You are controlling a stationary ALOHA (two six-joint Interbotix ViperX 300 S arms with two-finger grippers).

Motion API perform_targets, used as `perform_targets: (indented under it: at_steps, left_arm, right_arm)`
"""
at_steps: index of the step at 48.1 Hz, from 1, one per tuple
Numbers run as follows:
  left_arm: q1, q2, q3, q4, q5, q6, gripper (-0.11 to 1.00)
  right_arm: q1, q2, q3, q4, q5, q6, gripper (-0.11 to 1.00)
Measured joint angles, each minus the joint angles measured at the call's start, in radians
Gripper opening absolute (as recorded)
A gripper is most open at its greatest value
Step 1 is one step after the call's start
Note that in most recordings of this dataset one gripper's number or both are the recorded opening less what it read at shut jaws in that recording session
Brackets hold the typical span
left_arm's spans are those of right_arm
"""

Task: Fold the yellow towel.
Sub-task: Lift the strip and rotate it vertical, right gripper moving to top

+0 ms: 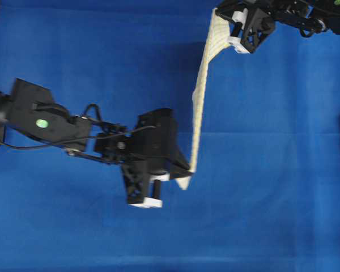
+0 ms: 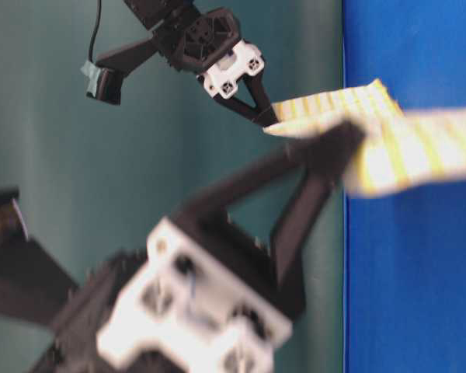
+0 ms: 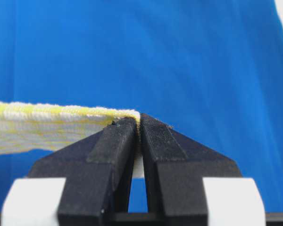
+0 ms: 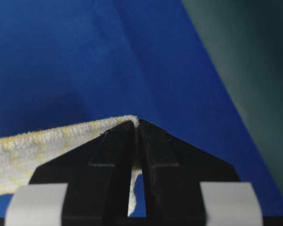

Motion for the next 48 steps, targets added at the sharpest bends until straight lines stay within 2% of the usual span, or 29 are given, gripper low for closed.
perform_targets:
  at_steps: [7, 19, 30, 48]
  left_arm:
    - [0.009, 0.074, -0.101, 0.003, -0.009, 0.002, 0.02]
    - [0.028, 0.147, -0.178, 0.003, -0.009, 0.005, 0.02]
    - [0.029, 0.147, -0.153, 0.005, -0.025, 0.012, 0.02]
    - [0.031, 0.127, -0.003, 0.000, -0.187, 0.017, 0.02]
  right_arm:
    - [-0.005, 0.011, -0.015, -0.020, 0.002, 0.000, 0.05]
    - [-0.018, 0.012, -0.018, -0.029, 0.003, -0.002, 0.05]
    - [-0.021, 0.018, -0.020, -0.035, 0.003, -0.002, 0.05]
    - [-0.020, 0.130, -0.101, -0.044, 0.005, -0.005, 0.05]
